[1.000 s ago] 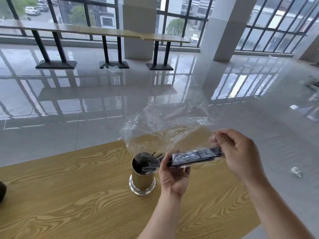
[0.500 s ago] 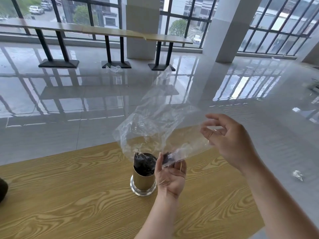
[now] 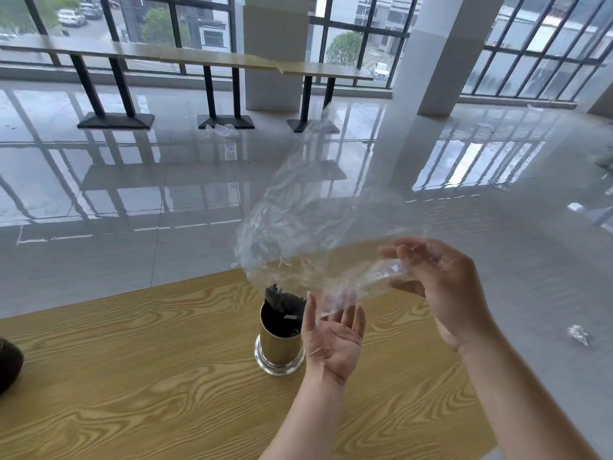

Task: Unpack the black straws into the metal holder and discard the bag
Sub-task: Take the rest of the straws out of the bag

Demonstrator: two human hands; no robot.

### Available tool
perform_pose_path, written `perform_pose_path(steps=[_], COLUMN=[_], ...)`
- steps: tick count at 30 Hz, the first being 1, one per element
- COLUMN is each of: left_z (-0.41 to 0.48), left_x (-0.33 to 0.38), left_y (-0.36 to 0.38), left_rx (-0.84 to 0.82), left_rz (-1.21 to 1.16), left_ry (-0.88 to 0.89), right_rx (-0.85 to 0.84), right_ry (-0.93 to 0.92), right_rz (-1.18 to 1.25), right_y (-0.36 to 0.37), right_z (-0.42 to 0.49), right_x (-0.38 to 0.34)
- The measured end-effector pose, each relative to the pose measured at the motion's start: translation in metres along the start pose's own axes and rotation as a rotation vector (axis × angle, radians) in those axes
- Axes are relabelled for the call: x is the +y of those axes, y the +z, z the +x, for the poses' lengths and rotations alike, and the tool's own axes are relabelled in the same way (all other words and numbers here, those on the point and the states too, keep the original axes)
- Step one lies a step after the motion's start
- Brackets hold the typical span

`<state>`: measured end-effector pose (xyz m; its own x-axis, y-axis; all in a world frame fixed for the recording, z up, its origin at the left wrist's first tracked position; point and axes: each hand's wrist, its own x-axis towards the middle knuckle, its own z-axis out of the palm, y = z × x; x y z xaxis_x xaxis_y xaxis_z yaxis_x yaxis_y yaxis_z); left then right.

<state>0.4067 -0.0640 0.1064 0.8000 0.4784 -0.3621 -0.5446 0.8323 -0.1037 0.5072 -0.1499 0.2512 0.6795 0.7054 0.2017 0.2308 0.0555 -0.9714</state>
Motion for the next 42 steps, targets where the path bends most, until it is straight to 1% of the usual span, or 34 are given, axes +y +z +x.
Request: perform_pose_path(steps=[3, 9, 15, 19, 23, 26, 28, 32, 35, 38, 42], left_z=[-0.005, -0.009, -0.009, -0.007, -0.005, -0.006, -0.008, -0.011, -0.011, -0.011, -0.011], left_x=[0.000, 0.001, -0.006, -0.009, -0.010, -0.015, -0.020, -0.030, -0.034, -0.036, -0.030], left_y=[-0.006, -0.009, -0.002, 0.000, 0.004, 0.010, 0.014, 0.027, 0.037, 0.046, 0.055], left_rx=[0.017, 0.098, 0.064, 0.054, 0.070, 0.050, 0.028, -0.023, -0.044, -0.042, -0.038], left_rz=[0.011, 0.027, 0.055, 0.092, 0.116, 0.129, 0.147, 0.184, 0.238, 0.305, 0.415], left_ry=[0.012, 0.009, -0.020, -0.011, -0.007, -0.013, -0.023, -0.028, -0.027, -0.029, 0.030], right_rx=[0.027, 0.047, 0.124, 0.160, 0.206, 0.269, 0.311, 0.374, 0.390, 0.418, 0.452], right_ry=[-0.036, -0.036, -0.137, -0.167, -0.205, -0.261, -0.295, -0.321, -0.298, -0.274, -0.255], right_rz=[0.005, -0.030, -0.056, -0.074, -0.217, -0.362, -0.400, -0.377, -0.310, -0.329, -0.336], right_y=[-0.002, -0.001, -0.011, -0.019, -0.024, -0.036, -0.047, -0.071, -0.084, -0.097, -0.106], right_z=[0.006, 0.002, -0.002, -0.003, -0.005, -0.005, -0.006, -0.010, -0.015, -0.019, -0.024], right_x=[-0.009, -0.004, -0.008, -0.013, -0.016, -0.022, -0.028, -0.040, -0.044, -0.045, -0.040])
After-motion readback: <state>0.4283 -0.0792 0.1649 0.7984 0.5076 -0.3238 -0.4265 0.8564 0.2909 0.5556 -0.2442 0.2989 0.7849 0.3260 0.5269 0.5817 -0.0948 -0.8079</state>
